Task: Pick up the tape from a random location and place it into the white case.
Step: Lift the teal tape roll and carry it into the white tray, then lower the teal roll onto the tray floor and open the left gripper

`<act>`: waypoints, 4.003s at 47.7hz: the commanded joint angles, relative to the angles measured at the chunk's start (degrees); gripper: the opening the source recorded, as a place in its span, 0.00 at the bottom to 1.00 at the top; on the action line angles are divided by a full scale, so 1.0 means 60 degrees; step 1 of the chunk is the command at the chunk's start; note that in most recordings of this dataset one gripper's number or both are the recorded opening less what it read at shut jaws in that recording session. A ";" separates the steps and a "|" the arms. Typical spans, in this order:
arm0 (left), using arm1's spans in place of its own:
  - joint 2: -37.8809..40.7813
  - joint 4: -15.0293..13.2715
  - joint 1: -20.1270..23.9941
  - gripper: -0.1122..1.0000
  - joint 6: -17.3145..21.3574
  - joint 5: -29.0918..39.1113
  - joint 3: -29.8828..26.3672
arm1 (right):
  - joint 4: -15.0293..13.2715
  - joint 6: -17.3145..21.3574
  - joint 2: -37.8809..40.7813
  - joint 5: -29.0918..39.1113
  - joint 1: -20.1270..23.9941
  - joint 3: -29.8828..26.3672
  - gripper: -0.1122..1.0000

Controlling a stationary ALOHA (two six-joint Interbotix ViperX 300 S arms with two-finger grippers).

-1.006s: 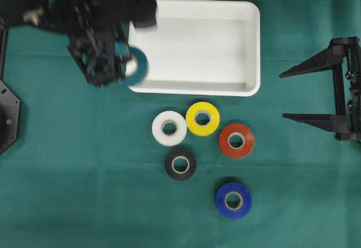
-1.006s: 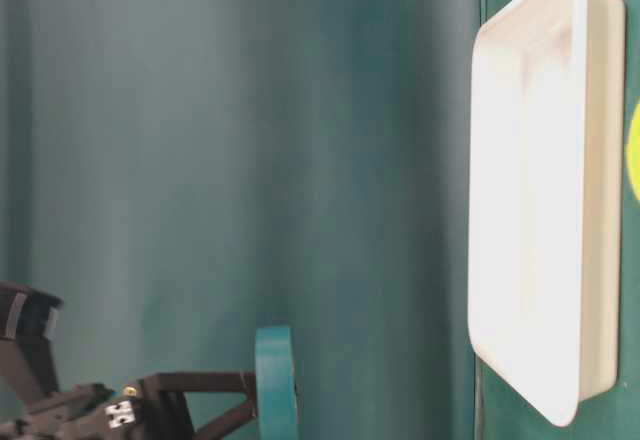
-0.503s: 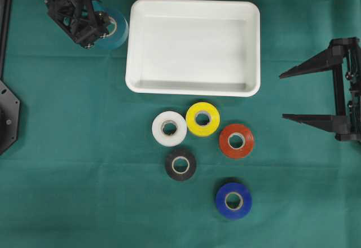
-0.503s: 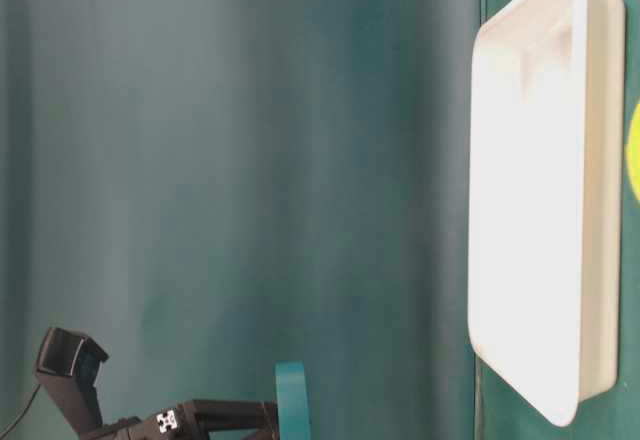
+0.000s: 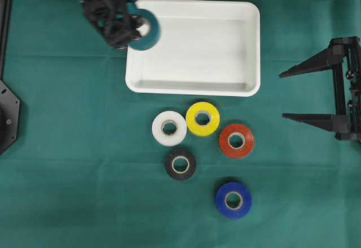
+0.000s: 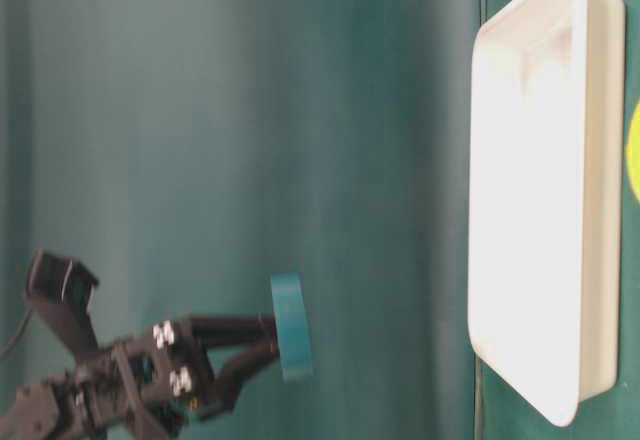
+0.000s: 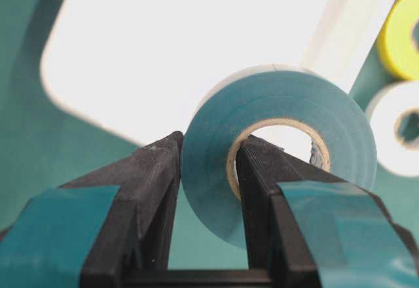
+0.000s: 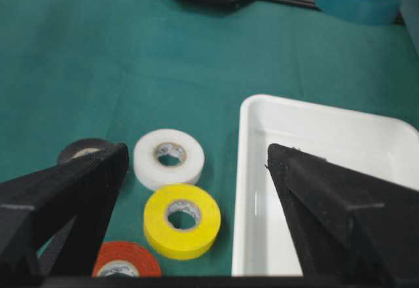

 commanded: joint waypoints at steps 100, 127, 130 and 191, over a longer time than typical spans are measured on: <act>0.2256 0.0015 -0.0469 0.29 0.0425 -0.0996 -0.1904 | -0.0044 0.0015 0.0015 0.0029 -0.0015 -0.0264 0.92; 0.3413 0.0015 -0.0322 0.29 0.0454 -0.2886 -0.1040 | -0.0044 0.0000 0.0293 -0.0015 0.0000 -0.0264 0.92; 0.3501 0.0015 -0.0249 0.29 0.0454 -0.3003 -0.0981 | -0.0044 0.0015 0.0322 -0.0015 -0.0015 -0.0264 0.92; 0.4438 -0.0059 0.0015 0.57 0.0864 -0.3604 -0.0835 | -0.0073 0.0015 0.0352 -0.0029 0.0000 -0.0264 0.92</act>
